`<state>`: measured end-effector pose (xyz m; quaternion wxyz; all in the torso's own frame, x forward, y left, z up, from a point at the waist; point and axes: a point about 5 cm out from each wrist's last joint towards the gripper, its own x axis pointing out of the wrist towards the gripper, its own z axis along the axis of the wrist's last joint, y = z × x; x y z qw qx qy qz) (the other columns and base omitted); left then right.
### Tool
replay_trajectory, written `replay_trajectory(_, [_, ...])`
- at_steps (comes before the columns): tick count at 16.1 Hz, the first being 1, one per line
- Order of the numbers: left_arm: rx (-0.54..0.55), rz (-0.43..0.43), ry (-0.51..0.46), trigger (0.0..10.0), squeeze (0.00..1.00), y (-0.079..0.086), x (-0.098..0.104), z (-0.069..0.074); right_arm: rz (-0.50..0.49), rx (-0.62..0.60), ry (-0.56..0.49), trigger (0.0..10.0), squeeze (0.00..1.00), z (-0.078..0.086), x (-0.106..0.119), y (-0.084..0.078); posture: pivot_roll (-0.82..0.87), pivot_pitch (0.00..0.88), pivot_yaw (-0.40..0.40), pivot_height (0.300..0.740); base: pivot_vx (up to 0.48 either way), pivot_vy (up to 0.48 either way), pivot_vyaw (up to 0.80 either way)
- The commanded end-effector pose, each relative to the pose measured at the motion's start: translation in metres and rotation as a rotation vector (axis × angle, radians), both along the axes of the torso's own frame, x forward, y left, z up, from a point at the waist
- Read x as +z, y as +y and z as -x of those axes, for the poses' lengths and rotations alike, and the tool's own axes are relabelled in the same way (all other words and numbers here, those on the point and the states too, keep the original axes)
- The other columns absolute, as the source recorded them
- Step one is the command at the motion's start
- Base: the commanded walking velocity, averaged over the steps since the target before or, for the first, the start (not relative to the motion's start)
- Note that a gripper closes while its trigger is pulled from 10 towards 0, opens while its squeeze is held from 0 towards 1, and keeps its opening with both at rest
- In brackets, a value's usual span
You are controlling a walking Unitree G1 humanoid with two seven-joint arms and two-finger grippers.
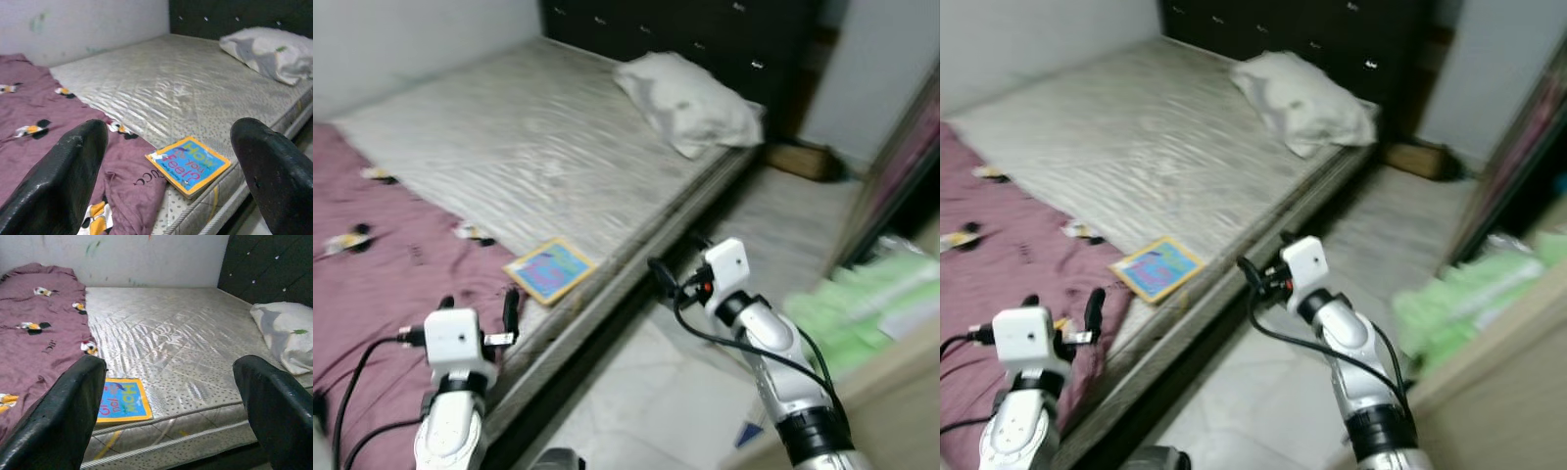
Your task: Clean up the room
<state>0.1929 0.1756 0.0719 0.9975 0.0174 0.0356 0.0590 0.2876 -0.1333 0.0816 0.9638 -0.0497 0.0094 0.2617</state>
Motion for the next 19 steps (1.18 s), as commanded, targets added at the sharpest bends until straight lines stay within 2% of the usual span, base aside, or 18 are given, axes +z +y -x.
replay_trajectory(1, [0.006, 0.002, -0.003, 10.0, 0.0, -0.002, 0.001, 0.0, -0.016, -0.03, -0.009, 10.0, 0.0, -0.003, 0.007, -0.002, -0.02, 0.0, -0.004, 0.74, 0.0, 0.0, 0.8])
replay_trajectory(6, [-0.013, -0.003, -0.001, 10.0, 0.0, -0.006, -0.001, -0.001, 0.01, -0.021, -0.009, 10.0, 0.0, 0.0, 0.006, 0.0, -0.03, 0.0, -0.006, 0.74, 0.0, 0.0, 0.8])
replay_trajectory(11, [-0.032, 0.004, -0.007, 10.0, 0.0, -0.007, 0.0, -0.002, 0.029, -0.047, 0.009, 10.0, 0.0, 0.005, 0.0, -0.005, -0.04, 0.0, 0.001, 0.74, 0.0, 0.0, 0.8])
replay_trajectory(17, [-0.054, 0.0, -0.032, 10.0, 0.0, -0.007, 0.004, -0.004, 0.032, -0.078, -0.002, 10.0, 0.0, 0.002, 0.001, -0.011, -0.04, 0.0, 0.001, 0.74, 0.0, 0.0, 0.8])
replay_trajectory(19, [-0.065, 0.004, -0.04, 10.0, 0.0, -0.008, 0.004, -0.005, 0.032, -0.087, 0.001, 10.0, 0.0, 0.001, 0.001, -0.012, -0.04, 0.0, 0.002, 0.74, 0.0, 0.0, 0.0])
